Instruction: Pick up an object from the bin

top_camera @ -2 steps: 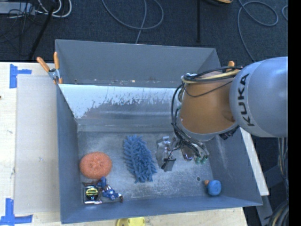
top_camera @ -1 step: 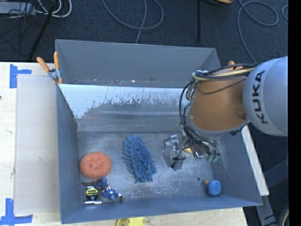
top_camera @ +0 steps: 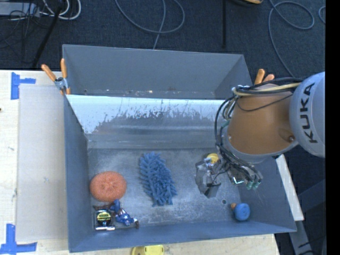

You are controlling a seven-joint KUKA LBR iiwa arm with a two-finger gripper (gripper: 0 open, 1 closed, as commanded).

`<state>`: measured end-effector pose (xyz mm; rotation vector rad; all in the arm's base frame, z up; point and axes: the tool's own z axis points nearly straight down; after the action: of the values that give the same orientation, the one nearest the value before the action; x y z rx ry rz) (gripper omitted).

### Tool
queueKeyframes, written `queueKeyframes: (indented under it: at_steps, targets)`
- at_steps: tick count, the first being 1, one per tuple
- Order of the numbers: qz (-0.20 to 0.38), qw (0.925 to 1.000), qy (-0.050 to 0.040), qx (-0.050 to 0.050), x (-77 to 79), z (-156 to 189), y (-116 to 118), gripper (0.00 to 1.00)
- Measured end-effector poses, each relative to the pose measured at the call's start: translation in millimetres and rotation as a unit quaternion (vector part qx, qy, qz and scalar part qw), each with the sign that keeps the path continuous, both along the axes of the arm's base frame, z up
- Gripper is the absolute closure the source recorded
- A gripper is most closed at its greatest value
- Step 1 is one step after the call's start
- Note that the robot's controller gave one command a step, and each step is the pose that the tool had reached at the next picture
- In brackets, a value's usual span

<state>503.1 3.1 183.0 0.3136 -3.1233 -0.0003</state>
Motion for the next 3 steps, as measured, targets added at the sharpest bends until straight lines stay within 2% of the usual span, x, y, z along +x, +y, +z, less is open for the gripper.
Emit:
queueKeyframes:
  at_steps: [1, 2, 3]
  targets:
    - [-0.003, 1.0000, 0.0014, 0.000, -9.5, -1.3, -12.3, 0.00]
    - [0.027, 0.9996, 0.0004, 0.000, -5.3, -21.2, 3.8, 0.00]
    - [0.065, 0.9979, 0.0008, 0.000, -2.7, -45.3, 41.0, 0.00]
